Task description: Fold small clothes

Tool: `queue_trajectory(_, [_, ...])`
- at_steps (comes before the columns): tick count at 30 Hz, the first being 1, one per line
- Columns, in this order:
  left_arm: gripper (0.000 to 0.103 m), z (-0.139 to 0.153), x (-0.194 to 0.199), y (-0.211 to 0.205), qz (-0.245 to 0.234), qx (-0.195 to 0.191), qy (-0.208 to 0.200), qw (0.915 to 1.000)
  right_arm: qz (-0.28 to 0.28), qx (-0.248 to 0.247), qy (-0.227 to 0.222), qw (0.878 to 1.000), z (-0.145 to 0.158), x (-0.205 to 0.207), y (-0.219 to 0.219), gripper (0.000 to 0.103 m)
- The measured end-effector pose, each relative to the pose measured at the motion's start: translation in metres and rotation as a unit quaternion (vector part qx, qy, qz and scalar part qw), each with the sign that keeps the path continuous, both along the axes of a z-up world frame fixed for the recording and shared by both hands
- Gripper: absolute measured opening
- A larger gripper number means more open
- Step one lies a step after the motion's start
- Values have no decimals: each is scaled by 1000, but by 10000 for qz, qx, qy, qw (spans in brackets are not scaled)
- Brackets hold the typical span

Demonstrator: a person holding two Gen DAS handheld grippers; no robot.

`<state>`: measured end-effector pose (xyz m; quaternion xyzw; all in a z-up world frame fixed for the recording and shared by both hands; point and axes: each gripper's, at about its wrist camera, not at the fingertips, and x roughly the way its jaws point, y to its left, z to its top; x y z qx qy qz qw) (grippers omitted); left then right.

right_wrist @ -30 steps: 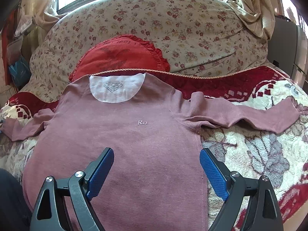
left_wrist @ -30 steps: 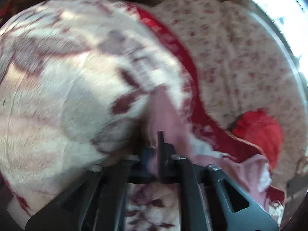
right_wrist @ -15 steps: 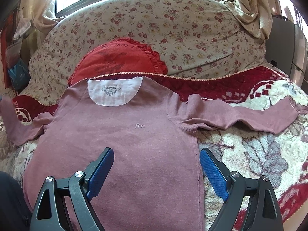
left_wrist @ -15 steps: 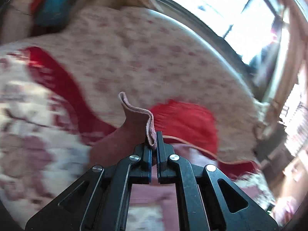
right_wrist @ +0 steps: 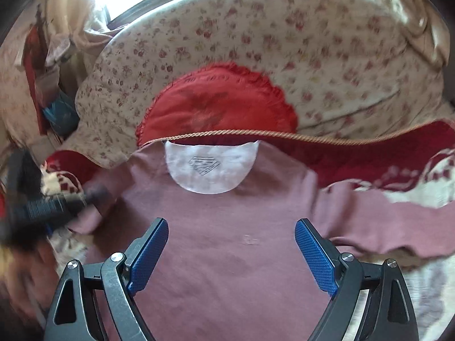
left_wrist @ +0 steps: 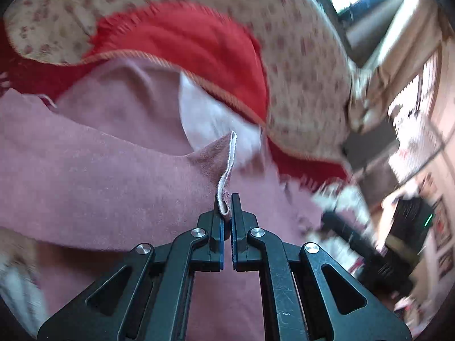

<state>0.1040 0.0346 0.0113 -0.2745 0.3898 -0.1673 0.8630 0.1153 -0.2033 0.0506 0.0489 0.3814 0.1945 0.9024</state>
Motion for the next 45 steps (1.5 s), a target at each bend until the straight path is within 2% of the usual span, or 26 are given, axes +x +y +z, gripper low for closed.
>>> queue_trajectory(2, [2,-9,1,-16,-140,341,25,9993,128,232,84,9996,-11,5,6,86])
queue_trajectory(3, [2,-13,3,-20,-154,409,97,9990,168,376,218,9989,-17,9,9,81])
queue_trajectory(5, [2,-21,6,-18,-148,384,193,9990,347,884,491,9943,-26,20,18,78])
queue_trajectory(7, [2,-27,6,-16,-128,339,258,9990,770,1462,839,9827,-37,33,32,71])
queue_trajectory(9, [2,-30,8,-16,-107,309,278,9991,1002,1788,1098,9726,-44,42,46,65])
queue_trajectory(13, [2,-35,1,-13,-179,302,322,9989,1020,2043,1458,9626,-64,59,67,65])
queue_trajectory(16, [2,-35,-2,-13,-299,190,378,9987,1138,2375,1878,9462,-79,63,74,65])
queue_trajectory(21, [3,-38,-10,-14,-403,224,613,9971,1107,2498,2261,9350,-96,67,78,64])
queue_trajectory(24, [3,-34,-19,-14,-467,422,633,9960,1145,2329,2198,9404,-96,68,82,55])
queue_trajectory(26, [3,-31,-25,-13,-442,503,567,9961,1149,2057,2154,9477,-96,66,82,42])
queue_trajectory(28, [3,-29,-30,-12,-379,589,512,9962,1153,1766,2085,9550,-97,66,82,10])
queue_trajectory(29, [3,-31,-31,-12,-350,603,528,9962,1121,1617,2012,9596,-96,65,82,5])
queue_trajectory(32, [3,-39,-28,-13,-319,624,660,9954,894,1234,1537,9763,-79,66,69,2])
queue_trajectory(35, [3,-42,-26,-13,-282,648,681,9952,368,798,1054,9905,-56,69,40,2])
queue_trajectory(37, [3,-42,-26,-14,-279,671,655,9952,-173,16,739,9971,-45,72,20,2])
queue_trajectory(38, [3,-42,-25,-14,-279,675,653,9952,-475,-408,639,9960,-42,74,8,2])
queue_trajectory(39, [3,-42,-25,-14,-274,675,654,9952,-660,-634,641,9937,-42,76,-4,2])
queue_trajectory(41, [3,-43,-24,-15,-271,671,651,9952,-891,-710,726,9908,-44,80,-22,2])
queue_trajectory(45, [3,-43,-24,-15,-276,675,652,9952,-1016,-460,917,9895,-51,83,-45,2])
